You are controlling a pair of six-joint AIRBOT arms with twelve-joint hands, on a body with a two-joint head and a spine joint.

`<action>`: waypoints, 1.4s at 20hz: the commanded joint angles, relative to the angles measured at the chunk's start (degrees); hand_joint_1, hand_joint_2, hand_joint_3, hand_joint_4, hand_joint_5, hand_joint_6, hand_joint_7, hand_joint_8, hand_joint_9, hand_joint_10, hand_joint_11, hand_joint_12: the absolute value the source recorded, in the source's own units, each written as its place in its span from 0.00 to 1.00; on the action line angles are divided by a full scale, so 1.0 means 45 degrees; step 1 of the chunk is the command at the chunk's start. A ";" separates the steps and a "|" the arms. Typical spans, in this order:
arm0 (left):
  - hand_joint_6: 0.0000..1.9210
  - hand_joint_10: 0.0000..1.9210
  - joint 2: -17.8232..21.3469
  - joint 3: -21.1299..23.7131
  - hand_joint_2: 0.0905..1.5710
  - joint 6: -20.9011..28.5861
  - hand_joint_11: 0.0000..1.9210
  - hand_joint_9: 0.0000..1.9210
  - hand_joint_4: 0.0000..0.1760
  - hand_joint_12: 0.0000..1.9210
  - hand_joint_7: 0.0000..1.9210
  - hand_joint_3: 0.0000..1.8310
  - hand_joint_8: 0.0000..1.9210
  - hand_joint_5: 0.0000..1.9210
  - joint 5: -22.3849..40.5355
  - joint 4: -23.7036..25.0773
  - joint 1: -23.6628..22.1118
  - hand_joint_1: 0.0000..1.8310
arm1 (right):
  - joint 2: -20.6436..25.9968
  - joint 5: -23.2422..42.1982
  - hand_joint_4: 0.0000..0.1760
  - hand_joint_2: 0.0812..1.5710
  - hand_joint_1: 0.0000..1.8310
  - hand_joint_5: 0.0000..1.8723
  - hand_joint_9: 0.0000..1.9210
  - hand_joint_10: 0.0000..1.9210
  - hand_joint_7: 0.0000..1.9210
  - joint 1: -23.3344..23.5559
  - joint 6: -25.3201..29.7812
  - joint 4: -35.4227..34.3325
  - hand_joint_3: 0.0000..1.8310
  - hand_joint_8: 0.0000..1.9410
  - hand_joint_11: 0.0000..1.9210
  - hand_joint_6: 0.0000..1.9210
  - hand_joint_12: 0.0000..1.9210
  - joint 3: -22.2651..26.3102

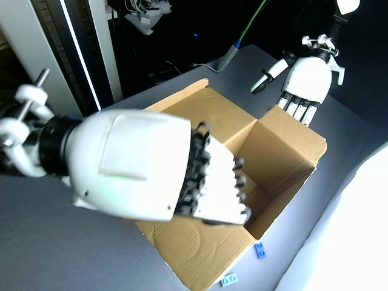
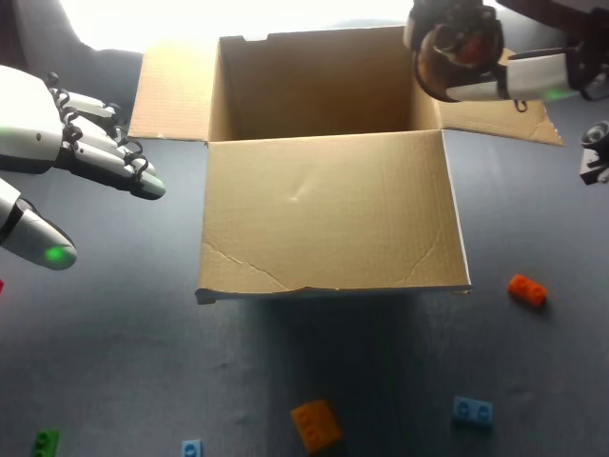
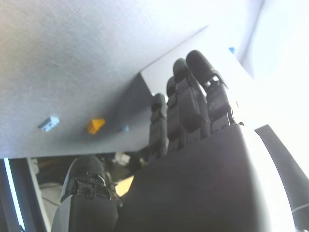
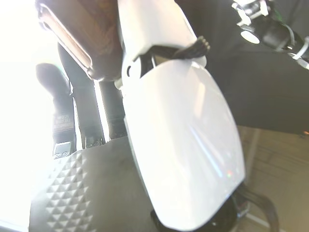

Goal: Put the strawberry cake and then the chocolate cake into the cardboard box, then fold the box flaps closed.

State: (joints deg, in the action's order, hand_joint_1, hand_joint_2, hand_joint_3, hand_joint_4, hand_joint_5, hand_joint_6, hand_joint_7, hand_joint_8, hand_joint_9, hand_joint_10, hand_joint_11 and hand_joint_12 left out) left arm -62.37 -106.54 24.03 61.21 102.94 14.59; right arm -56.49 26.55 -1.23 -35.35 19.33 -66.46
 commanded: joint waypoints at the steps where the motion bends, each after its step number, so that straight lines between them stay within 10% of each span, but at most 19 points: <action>1: 0.00 0.00 0.0076 -0.0079 0.70 0.0006 0.00 0.16 0.10 0.50 0.12 0.00 0.00 0.09 0.0068 -0.0968 -0.0021 0.00 | 0.0060 0.1761 0.00 0.74 0.73 0.49 0.35 0.82 0.42 0.0306 -0.0147 -0.0189 0.00 0.65 0.18 0.55 1.00 -0.0002; 9: 0.00 0.00 0.0072 -0.0078 0.69 0.0006 0.00 0.10 0.00 0.31 0.11 0.00 0.00 0.09 0.0054 -0.0974 -0.0046 0.00 | -0.1452 0.1924 0.00 0.72 0.67 0.55 0.31 0.78 0.43 0.0418 -0.0114 -0.0057 0.00 0.68 0.18 0.46 1.00 -0.1466; 28: 0.00 0.00 -0.0007 -0.0163 0.69 0.0003 0.00 0.10 0.00 0.32 0.10 0.00 0.00 0.09 0.0048 -0.0974 -0.0138 0.00 | -0.3660 0.1203 0.00 0.72 0.66 0.53 0.32 0.77 0.43 0.0025 0.0335 0.0168 0.00 0.69 0.18 0.48 1.00 -0.3027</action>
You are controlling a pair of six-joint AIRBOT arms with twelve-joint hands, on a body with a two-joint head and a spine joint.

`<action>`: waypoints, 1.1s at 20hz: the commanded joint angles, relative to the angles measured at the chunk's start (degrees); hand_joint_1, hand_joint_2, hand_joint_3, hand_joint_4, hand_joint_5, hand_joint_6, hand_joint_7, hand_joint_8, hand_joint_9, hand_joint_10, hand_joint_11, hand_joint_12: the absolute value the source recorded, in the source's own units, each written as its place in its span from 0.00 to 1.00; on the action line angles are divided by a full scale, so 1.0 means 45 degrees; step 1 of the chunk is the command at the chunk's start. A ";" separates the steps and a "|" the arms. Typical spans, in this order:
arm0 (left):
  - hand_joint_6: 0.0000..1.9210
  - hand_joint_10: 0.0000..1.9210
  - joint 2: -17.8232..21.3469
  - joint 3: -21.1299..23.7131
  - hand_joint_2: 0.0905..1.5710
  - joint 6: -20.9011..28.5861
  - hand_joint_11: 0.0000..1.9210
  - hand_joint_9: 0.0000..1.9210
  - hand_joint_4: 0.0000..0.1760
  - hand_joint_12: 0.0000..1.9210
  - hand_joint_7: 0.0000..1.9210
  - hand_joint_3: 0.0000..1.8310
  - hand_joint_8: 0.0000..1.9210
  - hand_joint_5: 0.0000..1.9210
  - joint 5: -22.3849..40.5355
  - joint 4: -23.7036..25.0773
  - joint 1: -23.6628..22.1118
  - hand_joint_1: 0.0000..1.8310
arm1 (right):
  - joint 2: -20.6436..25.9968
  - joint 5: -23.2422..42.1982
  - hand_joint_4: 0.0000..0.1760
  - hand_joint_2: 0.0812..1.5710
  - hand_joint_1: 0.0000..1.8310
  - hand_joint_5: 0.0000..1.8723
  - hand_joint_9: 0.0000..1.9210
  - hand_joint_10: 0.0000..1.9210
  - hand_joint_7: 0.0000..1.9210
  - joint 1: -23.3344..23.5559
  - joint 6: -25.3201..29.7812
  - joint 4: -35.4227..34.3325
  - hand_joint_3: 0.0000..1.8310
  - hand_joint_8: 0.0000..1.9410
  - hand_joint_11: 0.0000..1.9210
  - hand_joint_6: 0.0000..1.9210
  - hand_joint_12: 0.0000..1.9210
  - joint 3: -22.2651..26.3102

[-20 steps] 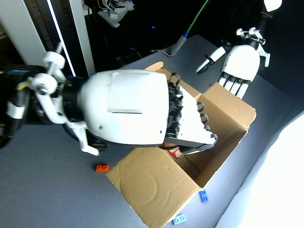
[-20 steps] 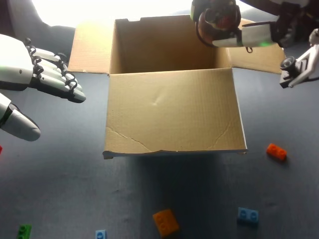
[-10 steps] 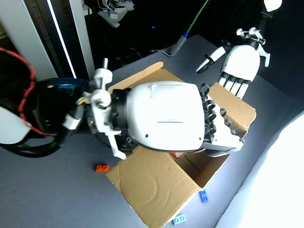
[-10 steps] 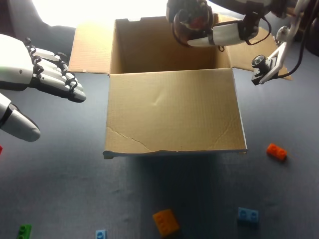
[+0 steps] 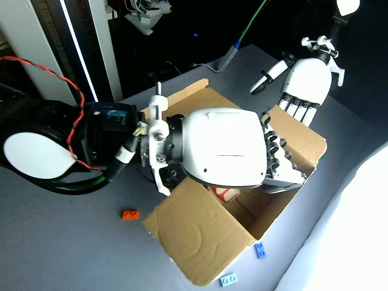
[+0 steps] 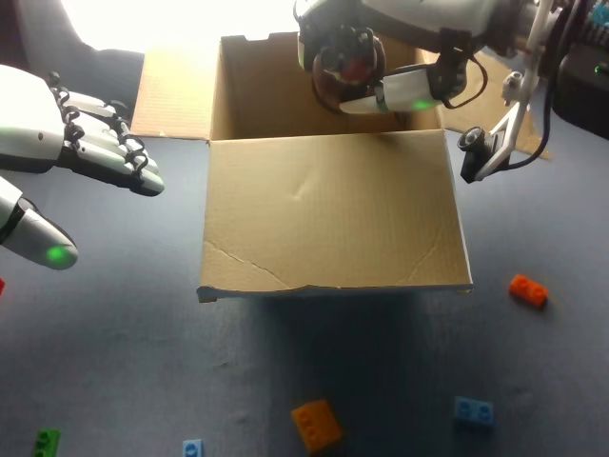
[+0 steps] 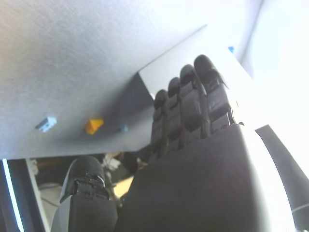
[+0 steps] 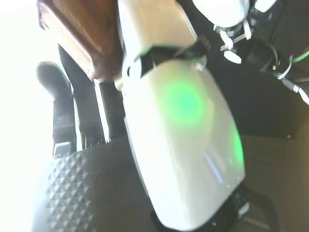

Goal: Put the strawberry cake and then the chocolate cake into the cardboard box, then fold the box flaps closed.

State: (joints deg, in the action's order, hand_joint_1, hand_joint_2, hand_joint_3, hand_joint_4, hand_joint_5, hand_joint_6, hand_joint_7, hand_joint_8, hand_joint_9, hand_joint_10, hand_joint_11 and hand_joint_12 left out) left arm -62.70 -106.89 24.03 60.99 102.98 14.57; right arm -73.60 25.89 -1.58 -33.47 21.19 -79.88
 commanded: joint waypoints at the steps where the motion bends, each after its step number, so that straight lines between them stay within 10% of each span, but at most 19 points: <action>1: 0.00 0.00 0.0062 -0.0090 0.69 0.0003 0.00 0.10 0.00 0.32 0.10 0.00 0.00 0.09 0.0097 -0.0983 -0.0138 0.00 | 0.0119 0.1355 0.00 0.72 0.66 0.53 0.32 0.77 0.43 0.0048 -0.0155 -0.0227 0.00 0.69 0.18 0.48 1.00 -0.0055; 4: 0.00 0.00 0.0045 -0.0122 0.68 0.0002 0.00 0.11 0.00 0.34 0.12 0.00 0.00 0.09 0.0097 -0.0983 -0.0148 0.00 | 0.0080 0.1279 0.00 0.73 0.66 0.54 0.30 0.78 0.41 -0.0198 -0.0214 -0.0163 0.00 0.71 0.18 0.48 1.00 -0.0090; 5: 0.00 0.00 0.0043 -0.0125 0.69 0.0002 0.00 0.11 0.00 0.34 0.11 0.00 0.00 0.09 0.0097 -0.0983 -0.0153 0.00 | 0.0074 0.1213 0.00 0.76 0.64 0.42 0.26 0.75 0.42 -0.0256 -0.0212 -0.0161 0.00 0.70 0.13 0.63 1.00 -0.0117; 7: 0.00 0.00 0.0042 -0.0125 0.69 0.0002 0.00 0.11 0.00 0.34 0.11 0.00 0.00 0.09 0.0097 -0.0983 -0.0157 0.00 | 0.0074 0.1211 0.00 0.71 0.54 0.20 0.21 0.56 0.28 -0.0304 -0.0208 -0.0158 0.00 0.30 0.03 0.33 0.95 -0.0125; 10: 0.00 0.00 0.0040 -0.0130 0.68 0.0002 0.00 0.11 0.00 0.35 0.11 0.00 0.00 0.09 0.0097 -0.0983 -0.0164 0.00 | 0.0073 0.1194 0.00 0.66 0.45 0.08 0.12 0.31 0.19 -0.0325 -0.0208 -0.0156 0.00 0.03 0.00 0.08 0.72 -0.0122; 14: 0.00 0.00 0.0040 -0.0136 0.68 0.0002 0.00 0.11 0.00 0.35 0.11 0.00 0.00 0.09 0.0085 -0.0983 -0.0164 0.00 | 0.0128 0.0983 0.00 0.62 0.45 0.06 0.09 0.13 0.11 -0.0377 -0.0165 -0.0152 0.00 0.00 0.00 0.01 0.47 -0.0118; 15: 0.00 0.00 0.0040 -0.0141 0.68 0.0002 0.00 0.11 0.00 0.36 0.11 0.00 0.00 0.09 0.0071 -0.0983 -0.0164 0.00 | 0.0170 0.0981 0.01 0.60 0.45 0.00 0.05 0.07 0.05 -0.0377 -0.0129 -0.0151 0.00 0.00 0.00 0.00 0.21 -0.0115; 22: 0.00 0.00 0.0040 -0.0227 0.69 0.0003 0.00 0.11 0.00 0.35 0.11 0.00 0.00 0.09 0.0058 -0.1373 -0.0451 0.00 | 0.1206 0.0594 0.00 0.59 0.44 0.00 0.02 0.01 0.03 0.0206 0.0119 -0.0115 0.00 0.00 0.00 0.00 0.00 0.0629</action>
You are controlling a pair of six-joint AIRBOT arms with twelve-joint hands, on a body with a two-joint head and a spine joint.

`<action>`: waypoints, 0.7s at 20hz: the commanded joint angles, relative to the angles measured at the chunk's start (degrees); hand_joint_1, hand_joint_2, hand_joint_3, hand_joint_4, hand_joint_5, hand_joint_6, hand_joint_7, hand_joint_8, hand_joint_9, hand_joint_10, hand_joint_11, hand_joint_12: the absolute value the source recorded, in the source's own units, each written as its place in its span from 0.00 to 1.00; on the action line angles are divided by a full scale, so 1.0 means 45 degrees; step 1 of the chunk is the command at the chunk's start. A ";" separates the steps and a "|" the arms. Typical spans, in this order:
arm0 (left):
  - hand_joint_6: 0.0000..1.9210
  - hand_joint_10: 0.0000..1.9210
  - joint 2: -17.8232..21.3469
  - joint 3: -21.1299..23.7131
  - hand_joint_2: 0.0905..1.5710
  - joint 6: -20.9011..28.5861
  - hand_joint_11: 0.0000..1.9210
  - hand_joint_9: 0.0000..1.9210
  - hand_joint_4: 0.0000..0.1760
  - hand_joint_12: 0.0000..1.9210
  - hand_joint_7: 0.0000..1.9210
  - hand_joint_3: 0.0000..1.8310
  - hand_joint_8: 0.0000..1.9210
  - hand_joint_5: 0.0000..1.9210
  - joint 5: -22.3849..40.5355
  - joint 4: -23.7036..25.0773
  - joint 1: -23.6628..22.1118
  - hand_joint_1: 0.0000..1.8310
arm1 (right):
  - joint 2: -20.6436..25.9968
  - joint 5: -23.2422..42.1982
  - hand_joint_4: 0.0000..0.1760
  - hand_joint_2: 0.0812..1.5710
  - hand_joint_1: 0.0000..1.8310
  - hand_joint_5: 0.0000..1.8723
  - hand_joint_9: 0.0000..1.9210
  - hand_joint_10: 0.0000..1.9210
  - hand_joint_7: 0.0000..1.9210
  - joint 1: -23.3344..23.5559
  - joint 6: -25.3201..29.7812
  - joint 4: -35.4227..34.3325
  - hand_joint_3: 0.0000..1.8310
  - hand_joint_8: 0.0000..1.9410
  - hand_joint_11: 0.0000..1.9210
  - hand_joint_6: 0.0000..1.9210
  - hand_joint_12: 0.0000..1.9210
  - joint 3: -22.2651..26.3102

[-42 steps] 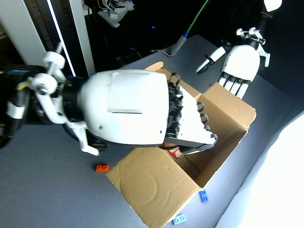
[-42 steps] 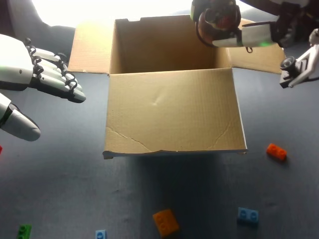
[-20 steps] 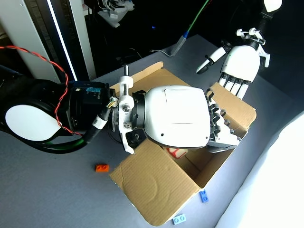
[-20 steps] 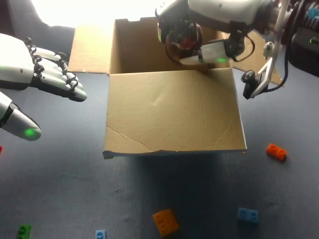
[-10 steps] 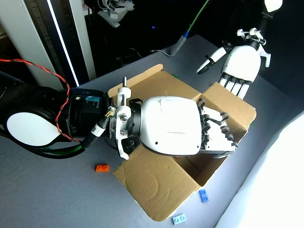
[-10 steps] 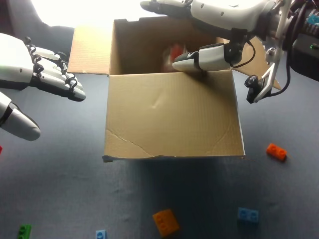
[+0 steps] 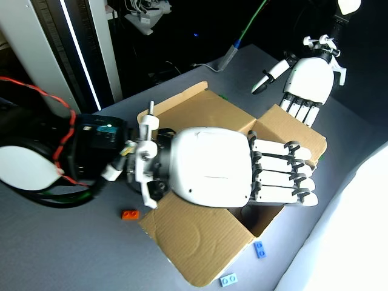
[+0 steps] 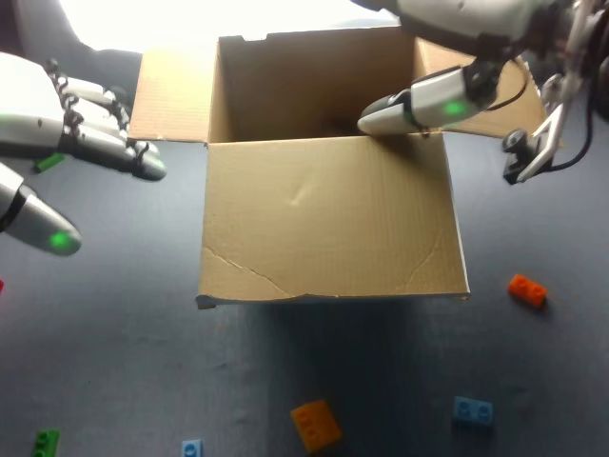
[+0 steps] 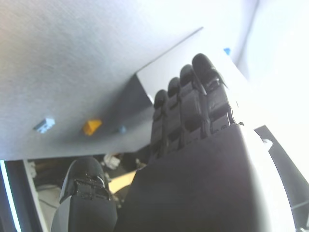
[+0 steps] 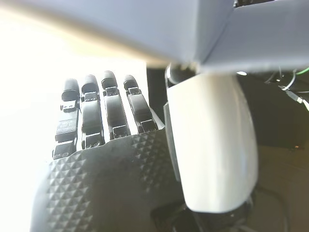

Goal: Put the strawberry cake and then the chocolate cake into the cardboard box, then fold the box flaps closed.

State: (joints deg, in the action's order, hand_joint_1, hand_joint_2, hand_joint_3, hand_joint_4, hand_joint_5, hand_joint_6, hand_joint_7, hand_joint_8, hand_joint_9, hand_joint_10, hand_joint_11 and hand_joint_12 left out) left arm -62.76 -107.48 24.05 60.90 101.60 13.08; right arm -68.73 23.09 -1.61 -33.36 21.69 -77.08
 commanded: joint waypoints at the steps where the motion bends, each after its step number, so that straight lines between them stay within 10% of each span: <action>1: 0.00 0.00 0.0047 -0.0131 0.69 -0.0001 0.00 0.11 0.00 0.35 0.11 0.00 0.00 0.09 0.0063 -0.1161 -0.0206 0.00 | 0.0291 0.1093 0.00 0.59 0.43 0.00 0.02 0.01 0.03 0.0273 0.0180 -0.0224 0.00 0.00 0.00 0.00 0.00 0.0169; 5: 0.00 0.00 0.0012 -0.0238 0.70 -0.0005 0.00 0.11 0.00 0.36 0.11 0.00 0.00 0.09 -0.0098 -0.1406 -0.0512 0.00 | 0.1429 0.0867 0.00 0.62 0.34 0.01 0.04 0.02 0.04 0.0253 0.0196 -0.0205 0.01 0.01 0.02 0.00 0.01 0.1316; 7: 0.00 0.00 -0.0005 -0.0281 0.69 -0.0005 0.00 0.12 0.00 0.37 0.11 0.00 0.00 0.09 -0.0137 -0.1496 -0.0565 0.00 | 0.2034 0.0770 0.00 0.67 0.22 0.05 0.07 0.01 0.08 0.0284 0.0195 -0.0198 0.00 0.00 0.00 0.00 0.19 0.1824; 14: 0.00 0.00 -0.0013 -0.0499 0.70 -0.0005 0.00 0.11 0.00 0.36 0.11 0.00 0.00 0.09 -0.0160 -0.1548 -0.1203 0.00 | 0.5044 0.0299 0.00 0.80 0.00 0.05 0.07 0.00 0.08 0.0631 0.0214 -0.0191 0.01 0.00 0.00 0.00 0.16 0.3525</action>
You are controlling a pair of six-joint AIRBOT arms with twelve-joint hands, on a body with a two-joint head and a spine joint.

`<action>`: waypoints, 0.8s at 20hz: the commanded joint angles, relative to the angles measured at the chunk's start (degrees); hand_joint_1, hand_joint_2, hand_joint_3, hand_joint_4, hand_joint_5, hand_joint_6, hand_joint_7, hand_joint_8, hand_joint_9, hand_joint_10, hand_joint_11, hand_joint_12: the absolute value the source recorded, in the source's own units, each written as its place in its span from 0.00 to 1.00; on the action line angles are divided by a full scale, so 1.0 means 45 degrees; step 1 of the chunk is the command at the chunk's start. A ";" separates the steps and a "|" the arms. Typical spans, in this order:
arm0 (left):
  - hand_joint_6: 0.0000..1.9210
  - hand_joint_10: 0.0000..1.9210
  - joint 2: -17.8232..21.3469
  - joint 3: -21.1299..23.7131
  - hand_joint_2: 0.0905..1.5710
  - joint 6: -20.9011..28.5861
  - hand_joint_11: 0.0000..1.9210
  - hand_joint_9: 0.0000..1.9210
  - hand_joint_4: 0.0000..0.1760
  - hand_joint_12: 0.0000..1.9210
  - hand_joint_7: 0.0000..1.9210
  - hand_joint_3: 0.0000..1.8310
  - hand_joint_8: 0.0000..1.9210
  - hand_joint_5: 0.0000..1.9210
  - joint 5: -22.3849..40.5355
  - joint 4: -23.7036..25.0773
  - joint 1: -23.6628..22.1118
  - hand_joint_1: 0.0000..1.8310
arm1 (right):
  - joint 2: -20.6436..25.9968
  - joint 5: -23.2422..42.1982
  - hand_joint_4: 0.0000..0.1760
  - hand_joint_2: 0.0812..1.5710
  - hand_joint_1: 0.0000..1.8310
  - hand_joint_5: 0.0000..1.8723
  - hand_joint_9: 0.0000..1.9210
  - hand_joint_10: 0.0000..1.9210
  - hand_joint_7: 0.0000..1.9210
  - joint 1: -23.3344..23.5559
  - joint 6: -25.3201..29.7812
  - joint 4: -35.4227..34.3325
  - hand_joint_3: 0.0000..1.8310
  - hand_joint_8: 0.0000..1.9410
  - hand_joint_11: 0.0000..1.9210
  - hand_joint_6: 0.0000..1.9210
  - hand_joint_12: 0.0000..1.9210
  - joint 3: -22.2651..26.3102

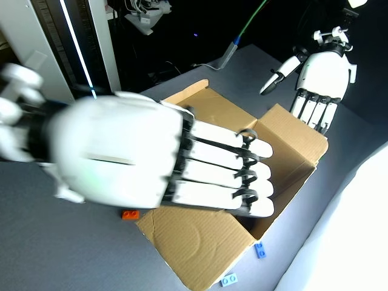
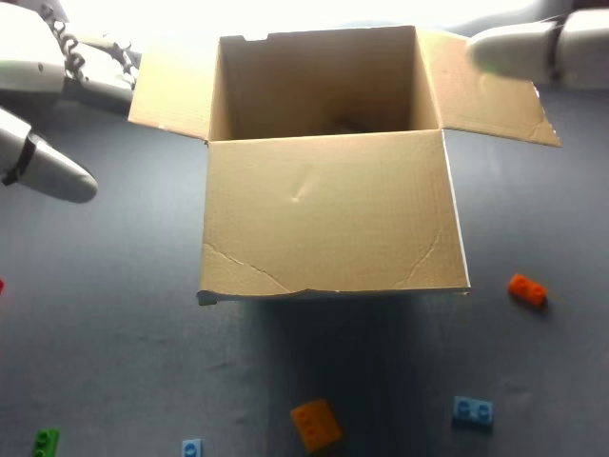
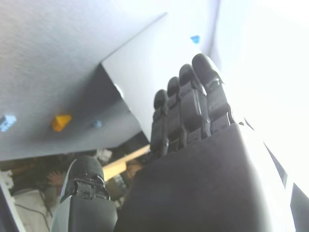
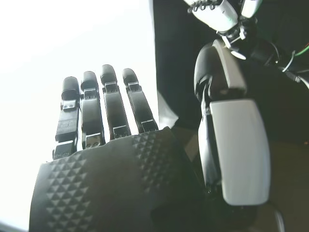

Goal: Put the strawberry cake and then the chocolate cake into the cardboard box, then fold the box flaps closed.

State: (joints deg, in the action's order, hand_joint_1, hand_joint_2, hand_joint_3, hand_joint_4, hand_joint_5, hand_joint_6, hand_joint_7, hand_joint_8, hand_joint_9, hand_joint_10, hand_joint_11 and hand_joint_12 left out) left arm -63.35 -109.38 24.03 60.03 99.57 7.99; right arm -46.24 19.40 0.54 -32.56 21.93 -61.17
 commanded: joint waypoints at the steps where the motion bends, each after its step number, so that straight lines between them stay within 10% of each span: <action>1: 0.00 0.00 0.0107 -0.0144 0.70 0.0000 0.00 0.11 0.00 0.36 0.11 0.00 0.00 0.09 0.0034 -0.1096 -0.0252 0.00 | 0.0380 0.0955 0.00 0.81 0.00 0.05 0.07 0.00 0.09 -0.0022 -0.0155 -0.0245 0.01 0.00 0.00 0.01 0.17 -0.0013; 7: 0.00 0.00 0.0070 -0.0222 0.70 0.0035 0.00 0.11 0.00 0.37 0.11 0.00 0.00 0.10 0.0067 -0.0977 -0.1123 0.00 | 0.1327 0.2430 0.00 0.82 0.00 0.05 0.05 0.00 0.08 -0.2080 -0.4897 -0.3812 0.00 0.00 0.00 0.00 0.11 0.0043; 16: 0.00 0.00 -0.0005 0.0104 0.70 0.0475 0.00 0.13 0.00 0.39 0.12 0.00 0.00 0.10 0.0088 -0.0754 -0.2002 0.00 | 0.1127 0.3662 0.00 0.82 0.00 0.03 0.05 0.01 0.07 -0.5785 -0.5733 -0.7813 0.00 0.00 0.00 0.01 0.08 -0.0073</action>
State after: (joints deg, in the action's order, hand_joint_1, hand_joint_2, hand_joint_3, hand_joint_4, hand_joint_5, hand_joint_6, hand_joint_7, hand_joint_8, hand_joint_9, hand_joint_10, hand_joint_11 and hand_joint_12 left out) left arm -63.81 -108.53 25.96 60.36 101.65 -0.14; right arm -41.89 28.97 -26.11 -58.41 -12.86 -61.34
